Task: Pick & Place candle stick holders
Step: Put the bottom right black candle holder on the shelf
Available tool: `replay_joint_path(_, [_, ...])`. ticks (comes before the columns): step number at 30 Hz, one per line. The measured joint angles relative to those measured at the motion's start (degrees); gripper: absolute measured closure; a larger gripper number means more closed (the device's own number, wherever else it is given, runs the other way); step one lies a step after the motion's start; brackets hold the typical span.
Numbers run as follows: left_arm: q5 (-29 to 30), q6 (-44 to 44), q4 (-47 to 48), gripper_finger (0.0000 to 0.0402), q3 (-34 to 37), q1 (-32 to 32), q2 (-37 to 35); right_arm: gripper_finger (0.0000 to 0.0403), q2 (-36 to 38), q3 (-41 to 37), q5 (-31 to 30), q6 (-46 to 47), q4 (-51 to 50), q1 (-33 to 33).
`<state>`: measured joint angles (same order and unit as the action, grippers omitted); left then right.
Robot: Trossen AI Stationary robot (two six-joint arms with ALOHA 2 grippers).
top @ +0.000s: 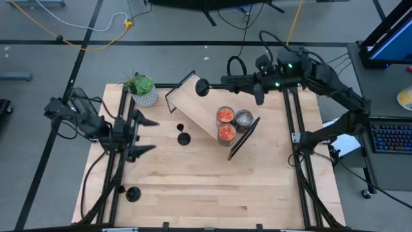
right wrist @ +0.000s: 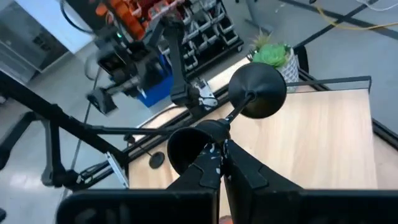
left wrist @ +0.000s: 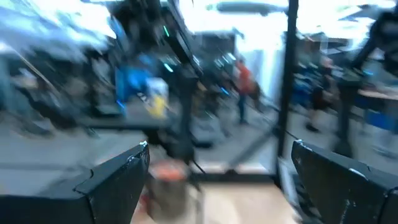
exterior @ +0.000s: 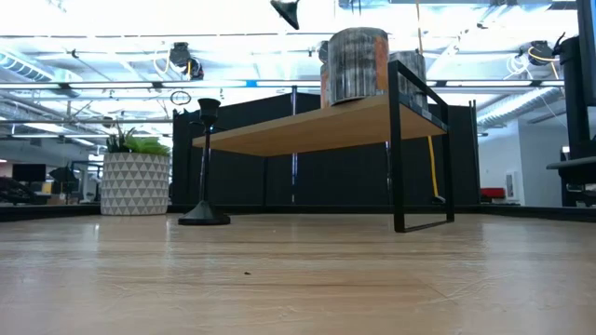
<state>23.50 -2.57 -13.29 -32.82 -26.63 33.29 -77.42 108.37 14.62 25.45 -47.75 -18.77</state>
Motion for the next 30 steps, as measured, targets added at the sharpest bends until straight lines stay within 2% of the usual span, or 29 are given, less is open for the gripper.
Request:
replay_joint_path(5, [5.21, -11.81, -9.43, 0.0004, 0.0, -0.02, 1.92, 0.0402, -3.52, 0.83, 7.2, -2.92, 0.26, -5.08])
replay_joint_path(8, [7.48, -15.0, -13.23, 0.0004, 0.0, 0.12, 3.32, 0.0402, -5.62, 1.24, 11.09, -4.07, 0.48, -7.57])
replay_joint_path(14, [15.18, -9.38, -19.36, 0.0004, -0.04, 3.57, 7.71, 0.0403, -9.53, 2.37, 15.72, -5.92, 0.72, -11.54])
replay_joint_path(17, [16.23, -3.89, -19.45, 0.0004, -0.78, 6.57, 9.73, 0.0403, -10.72, 2.54, 17.17, -6.87, 0.73, -12.64])
replay_joint_path(21, [14.55, 1.76, -13.09, 0.0004, -6.44, 10.77, 13.32, 0.0403, -11.69, 2.54, 17.21, -8.12, -0.13, -13.15])
replay_joint_path(26, [9.15, 5.36, 6.13, 0.0004, -19.47, 17.09, 20.19, 0.0403, -12.26, 2.57, 17.23, -9.25, -1.49, -13.07])
replay_joint_path(30, [2.55, 6.1, 17.05, 0.0004, -30.18, 22.42, 27.0, 0.0403, -12.45, 2.54, 17.19, -9.88, -2.95, -13.0])
